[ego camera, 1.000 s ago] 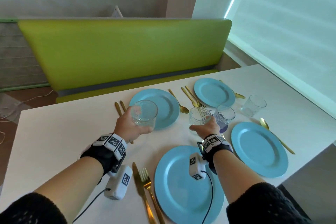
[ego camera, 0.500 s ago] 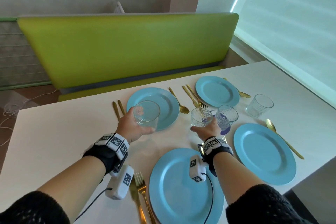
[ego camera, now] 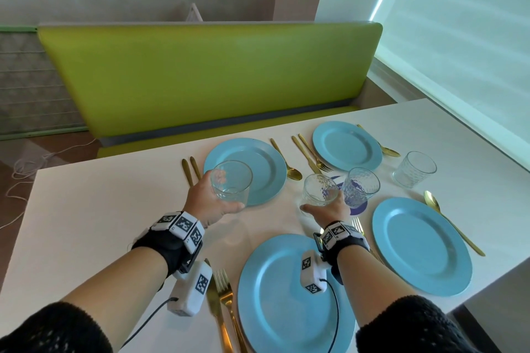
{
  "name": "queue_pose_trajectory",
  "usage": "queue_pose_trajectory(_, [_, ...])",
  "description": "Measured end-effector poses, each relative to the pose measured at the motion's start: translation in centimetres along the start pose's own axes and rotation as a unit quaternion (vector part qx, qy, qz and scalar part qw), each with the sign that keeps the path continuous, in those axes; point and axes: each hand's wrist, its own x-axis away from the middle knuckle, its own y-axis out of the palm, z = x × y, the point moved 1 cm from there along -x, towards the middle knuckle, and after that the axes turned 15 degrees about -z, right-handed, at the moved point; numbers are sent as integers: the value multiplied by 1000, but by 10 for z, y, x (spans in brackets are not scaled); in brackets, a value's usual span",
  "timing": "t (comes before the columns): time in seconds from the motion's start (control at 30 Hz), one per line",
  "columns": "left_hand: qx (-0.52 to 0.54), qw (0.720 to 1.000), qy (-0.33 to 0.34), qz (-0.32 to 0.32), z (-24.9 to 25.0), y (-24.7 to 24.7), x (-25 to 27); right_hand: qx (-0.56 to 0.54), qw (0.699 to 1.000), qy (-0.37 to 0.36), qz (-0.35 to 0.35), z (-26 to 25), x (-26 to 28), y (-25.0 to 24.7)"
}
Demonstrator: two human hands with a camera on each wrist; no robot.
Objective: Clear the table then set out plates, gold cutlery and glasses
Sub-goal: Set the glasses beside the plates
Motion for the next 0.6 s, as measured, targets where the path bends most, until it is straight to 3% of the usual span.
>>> queue_pose_trajectory(0.6, [-6, 999, -17, -43, -10, 22, 22, 140, 989, 17, -41, 8, 20, -32])
